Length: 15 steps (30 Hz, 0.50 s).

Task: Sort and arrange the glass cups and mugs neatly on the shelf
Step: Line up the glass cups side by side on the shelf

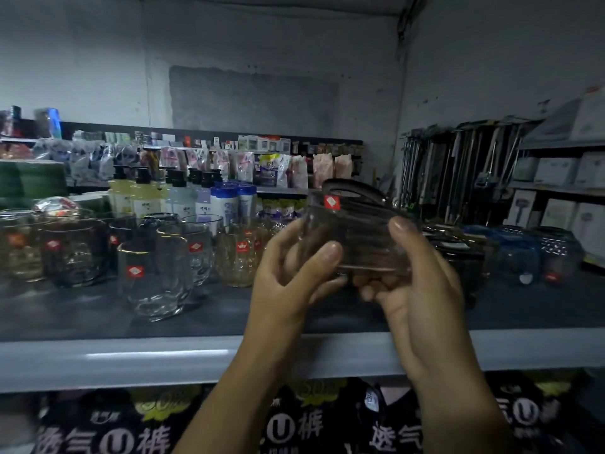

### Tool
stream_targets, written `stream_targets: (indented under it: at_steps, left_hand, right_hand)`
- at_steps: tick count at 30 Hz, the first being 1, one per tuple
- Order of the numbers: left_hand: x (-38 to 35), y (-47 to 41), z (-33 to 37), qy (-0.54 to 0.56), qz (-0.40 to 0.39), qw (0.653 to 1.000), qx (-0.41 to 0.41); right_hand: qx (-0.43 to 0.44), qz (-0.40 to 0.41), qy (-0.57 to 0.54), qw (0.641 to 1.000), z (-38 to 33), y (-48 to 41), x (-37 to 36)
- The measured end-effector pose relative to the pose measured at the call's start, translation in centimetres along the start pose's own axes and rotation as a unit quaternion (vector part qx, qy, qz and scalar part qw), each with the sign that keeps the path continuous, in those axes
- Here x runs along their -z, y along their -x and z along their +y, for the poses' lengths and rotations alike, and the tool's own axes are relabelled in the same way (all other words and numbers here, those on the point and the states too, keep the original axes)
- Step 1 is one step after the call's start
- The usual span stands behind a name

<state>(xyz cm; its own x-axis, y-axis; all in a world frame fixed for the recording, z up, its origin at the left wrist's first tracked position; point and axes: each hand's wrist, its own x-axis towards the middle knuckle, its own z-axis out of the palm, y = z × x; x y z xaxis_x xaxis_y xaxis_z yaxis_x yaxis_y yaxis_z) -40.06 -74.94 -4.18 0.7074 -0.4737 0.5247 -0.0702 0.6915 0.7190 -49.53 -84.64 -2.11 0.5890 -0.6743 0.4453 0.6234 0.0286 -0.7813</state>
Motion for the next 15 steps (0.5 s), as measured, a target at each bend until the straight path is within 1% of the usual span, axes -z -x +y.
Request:
stream_targets:
  at_steps: [2,5,7,11,12,14,15]
  left_hand:
    - [1.0,0.2,0.5,-0.014,0.006,1.0,0.005]
    - [1.0,0.7,0.6,-0.119,-0.016,0.993,0.008]
    - [0.5,0.8,0.4,-0.167,-0.048,0.985,-0.006]
    - [-0.8,0.5,0.2,-0.152,-0.106,0.983,0.011]
    - [-1.0,0.3,0.2,-0.162,-0.115,0.98,0.014]
    - [-1.4,-0.2,0.3,-0.219,-0.126,0.967,0.009]
    - [-1.4,-0.7,0.4,-0.265,-0.131,0.955,-0.001]
  right_hand:
    - [0.025,0.014,0.045,0.999,-0.5,0.5,1.5]
    - [0.033,0.007,0.105,0.994,-0.9,1.1,2.8]
    - [0.039,0.003,0.127,0.991,-1.2,1.2,3.6]
    - [0.069,-0.039,0.16,0.984,-2.3,0.1,5.2]
    - [0.081,-0.051,0.176,0.98,-2.8,-0.4,5.5]
    - [0.09,-0.07,0.211,0.971,-3.9,-1.7,6.1]
    - [0.094,-0.079,0.239,0.963,-4.5,-2.6,6.3]
